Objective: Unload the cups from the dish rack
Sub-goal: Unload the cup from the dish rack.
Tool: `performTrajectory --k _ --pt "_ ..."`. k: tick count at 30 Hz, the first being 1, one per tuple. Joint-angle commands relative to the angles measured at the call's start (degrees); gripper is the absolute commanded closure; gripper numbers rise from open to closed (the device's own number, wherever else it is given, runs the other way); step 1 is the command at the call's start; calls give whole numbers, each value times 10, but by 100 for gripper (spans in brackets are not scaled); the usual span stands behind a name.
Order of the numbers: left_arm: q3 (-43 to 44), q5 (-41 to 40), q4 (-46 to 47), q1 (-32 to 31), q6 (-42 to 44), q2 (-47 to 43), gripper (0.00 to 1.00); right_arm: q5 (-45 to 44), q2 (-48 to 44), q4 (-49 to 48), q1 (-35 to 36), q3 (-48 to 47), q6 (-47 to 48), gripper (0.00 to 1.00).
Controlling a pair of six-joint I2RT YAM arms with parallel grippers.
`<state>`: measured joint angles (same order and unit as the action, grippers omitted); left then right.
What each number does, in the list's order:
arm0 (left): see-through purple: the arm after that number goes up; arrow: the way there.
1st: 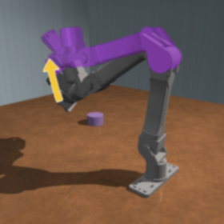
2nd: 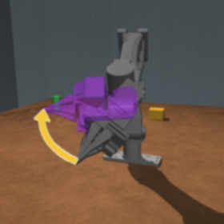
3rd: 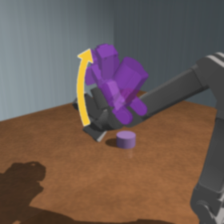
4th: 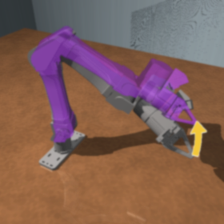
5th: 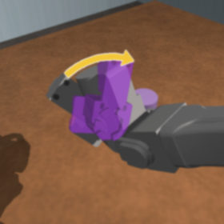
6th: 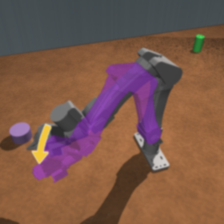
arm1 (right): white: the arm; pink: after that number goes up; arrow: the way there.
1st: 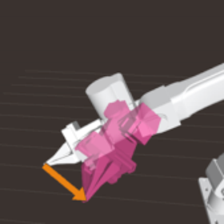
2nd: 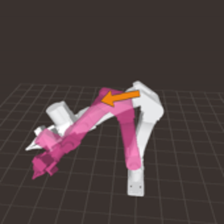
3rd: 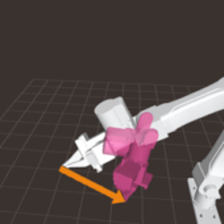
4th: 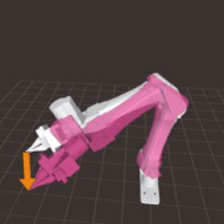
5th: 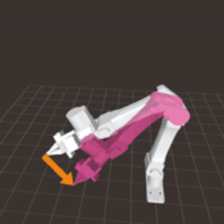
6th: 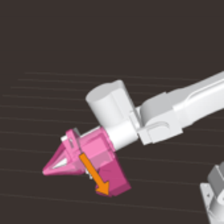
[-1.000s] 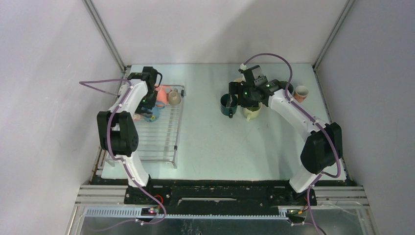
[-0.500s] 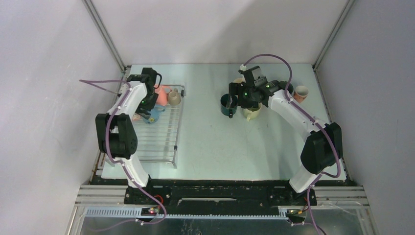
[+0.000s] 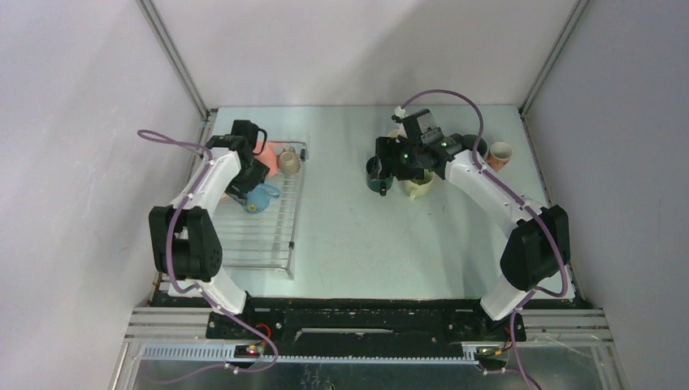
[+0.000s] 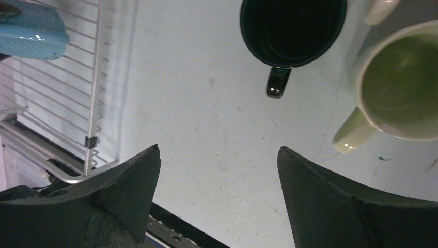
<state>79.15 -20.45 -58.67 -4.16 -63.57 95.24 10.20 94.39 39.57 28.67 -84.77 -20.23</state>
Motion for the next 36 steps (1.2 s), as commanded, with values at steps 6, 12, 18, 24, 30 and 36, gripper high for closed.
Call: performTrajectory --k 6,12,18,24,30,36 --pt "-36 58 70 -5 124 -83 100 74 -17 -63 16 -10 -53 10" --pt "-42 98 83 -4 177 -109 100 124 -13 -122 23 4 -108 10" --pt "-37 133 87 -4 211 -135 100 179 2 -220 28 30 -182 11" --pt "-23 155 77 -4 231 -151 100 226 40 -310 37 34 -242 11" --pt "-18 175 74 -5 241 -157 100 250 83 -371 47 20 -286 12" --pt "-7 200 72 -4 243 -163 100 270 115 -443 48 18 -335 14"
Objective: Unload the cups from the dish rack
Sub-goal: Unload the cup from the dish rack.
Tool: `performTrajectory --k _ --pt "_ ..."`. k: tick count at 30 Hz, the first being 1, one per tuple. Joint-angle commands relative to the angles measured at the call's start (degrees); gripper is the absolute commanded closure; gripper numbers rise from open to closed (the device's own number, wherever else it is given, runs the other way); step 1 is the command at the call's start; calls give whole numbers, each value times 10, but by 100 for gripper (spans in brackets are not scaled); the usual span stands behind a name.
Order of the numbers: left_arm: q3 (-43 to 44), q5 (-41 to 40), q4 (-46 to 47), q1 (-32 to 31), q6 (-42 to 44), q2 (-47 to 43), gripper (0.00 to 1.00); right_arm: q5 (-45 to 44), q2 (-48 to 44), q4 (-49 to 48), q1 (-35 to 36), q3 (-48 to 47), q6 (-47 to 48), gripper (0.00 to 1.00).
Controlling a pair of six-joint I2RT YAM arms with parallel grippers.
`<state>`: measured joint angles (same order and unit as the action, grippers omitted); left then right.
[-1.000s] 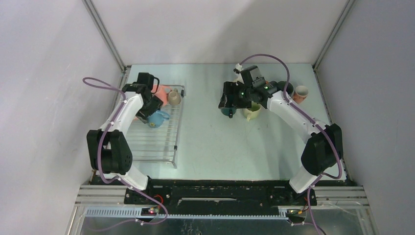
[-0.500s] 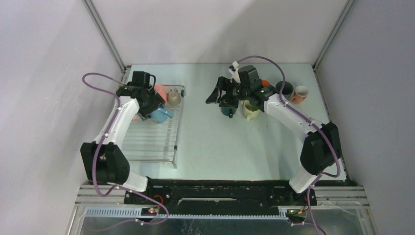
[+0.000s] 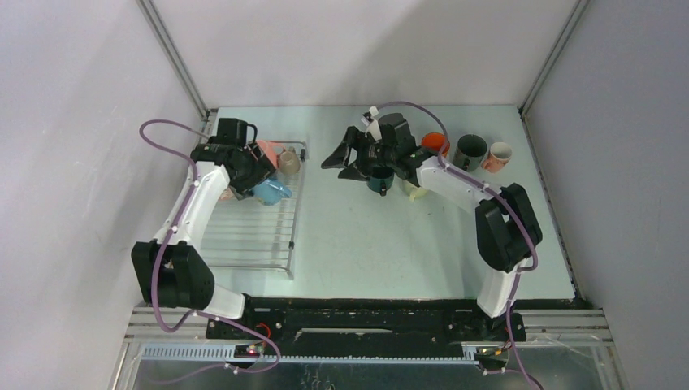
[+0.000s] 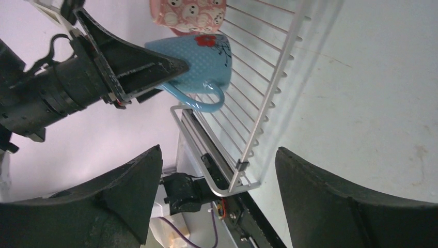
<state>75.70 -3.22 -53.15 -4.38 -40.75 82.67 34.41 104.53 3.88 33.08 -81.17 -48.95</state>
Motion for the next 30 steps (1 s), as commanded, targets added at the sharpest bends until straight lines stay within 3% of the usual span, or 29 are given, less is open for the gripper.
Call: performTrajectory --k 1,15,30 --pt "30 44 16 -2 14 -39 100 31 19 -96 5 -19 -55 14" --pt "54 135 40 -2 -21 -59 100 63 67 -226 12 -4 -153 24" --pt "51 206 92 -2 -76 -89 100 73 86 -280 25 13 -196 27"
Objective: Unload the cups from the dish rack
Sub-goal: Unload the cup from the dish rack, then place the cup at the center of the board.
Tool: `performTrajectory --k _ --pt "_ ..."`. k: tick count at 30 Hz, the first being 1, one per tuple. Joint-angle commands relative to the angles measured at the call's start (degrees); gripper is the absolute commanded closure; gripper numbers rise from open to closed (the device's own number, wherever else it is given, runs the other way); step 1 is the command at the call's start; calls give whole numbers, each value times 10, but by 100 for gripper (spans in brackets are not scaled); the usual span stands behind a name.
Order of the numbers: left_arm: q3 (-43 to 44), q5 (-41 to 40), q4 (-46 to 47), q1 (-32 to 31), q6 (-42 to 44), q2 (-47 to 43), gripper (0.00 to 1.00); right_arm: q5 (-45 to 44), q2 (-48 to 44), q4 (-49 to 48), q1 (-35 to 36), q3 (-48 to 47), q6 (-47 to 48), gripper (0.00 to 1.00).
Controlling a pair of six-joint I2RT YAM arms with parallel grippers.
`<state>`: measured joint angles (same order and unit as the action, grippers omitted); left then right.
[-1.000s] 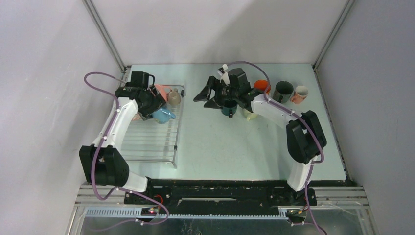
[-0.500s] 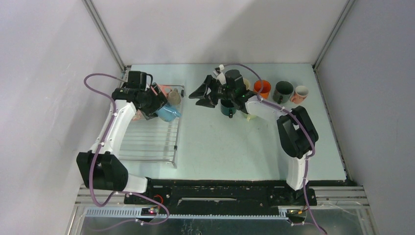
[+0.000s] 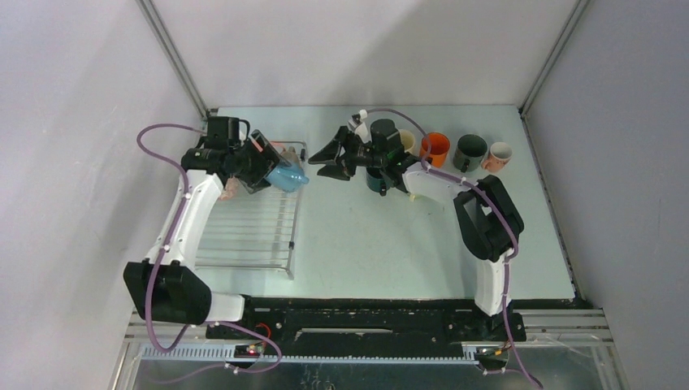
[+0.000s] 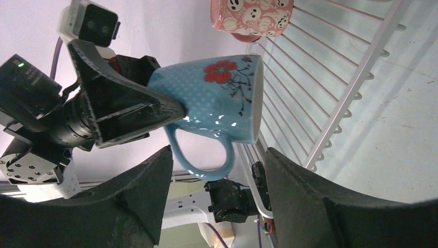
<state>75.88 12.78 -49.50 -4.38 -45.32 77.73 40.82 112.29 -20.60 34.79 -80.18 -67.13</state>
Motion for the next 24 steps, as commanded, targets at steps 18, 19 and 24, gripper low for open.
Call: performTrajectory --k 18,19,24 --pt "-3 130 141 -10 -98 -71 100 48 23 -187 9 -7 -135 31" --pt "-6 134 146 -11 -100 -72 100 50 25 -198 8 -6 -145 33" --pt "-18 155 163 -15 -113 -75 100 57 28 -256 6 -6 -199 38"
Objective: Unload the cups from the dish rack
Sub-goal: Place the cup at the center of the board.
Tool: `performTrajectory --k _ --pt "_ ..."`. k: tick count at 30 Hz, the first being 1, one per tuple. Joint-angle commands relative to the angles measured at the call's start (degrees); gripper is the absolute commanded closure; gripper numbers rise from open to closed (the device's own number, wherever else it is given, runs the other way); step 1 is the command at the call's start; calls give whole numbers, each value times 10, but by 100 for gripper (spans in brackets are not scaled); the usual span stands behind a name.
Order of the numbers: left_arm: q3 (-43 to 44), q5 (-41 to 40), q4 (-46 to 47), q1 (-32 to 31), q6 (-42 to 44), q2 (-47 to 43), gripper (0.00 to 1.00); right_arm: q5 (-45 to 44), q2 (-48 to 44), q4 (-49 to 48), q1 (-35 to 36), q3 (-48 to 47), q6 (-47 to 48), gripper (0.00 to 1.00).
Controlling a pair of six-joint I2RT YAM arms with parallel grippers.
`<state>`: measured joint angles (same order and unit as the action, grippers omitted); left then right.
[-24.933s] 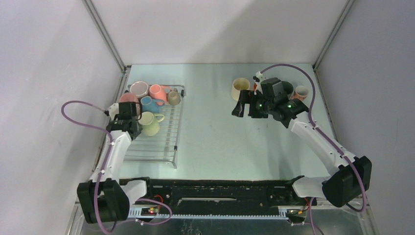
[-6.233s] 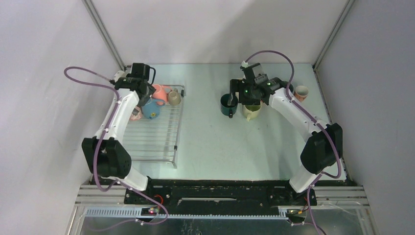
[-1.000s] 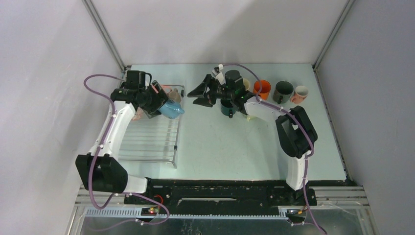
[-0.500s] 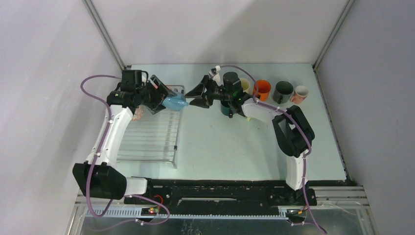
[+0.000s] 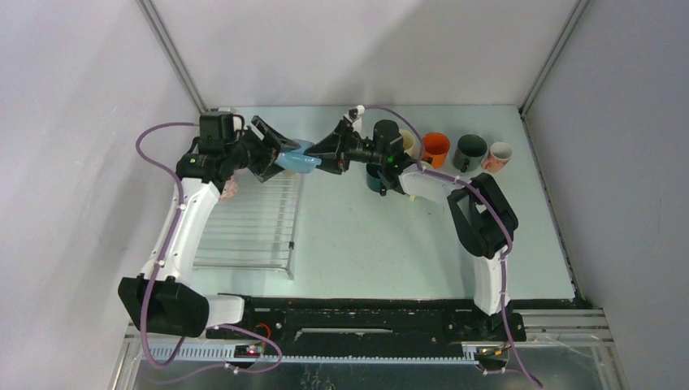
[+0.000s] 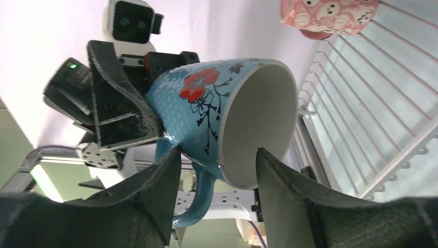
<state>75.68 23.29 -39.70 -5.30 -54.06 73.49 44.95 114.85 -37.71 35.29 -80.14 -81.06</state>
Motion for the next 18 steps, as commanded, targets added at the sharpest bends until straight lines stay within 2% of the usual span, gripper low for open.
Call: performTrajectory --k 1,7,12,18 --pt "-20 53 71 -6 -29 -33 100 16 3 -97 1 -7 -69 39" --pt "-52 76 105 -13 -47 -37 100 21 -5 -139 -4 -10 -103 50" --pt "-78 89 137 -17 -68 -40 100 26 -5 -169 -6 -10 -131 67" --pt "-93 94 165 -26 -81 -41 100 25 -16 -166 -7 -5 -130 94"
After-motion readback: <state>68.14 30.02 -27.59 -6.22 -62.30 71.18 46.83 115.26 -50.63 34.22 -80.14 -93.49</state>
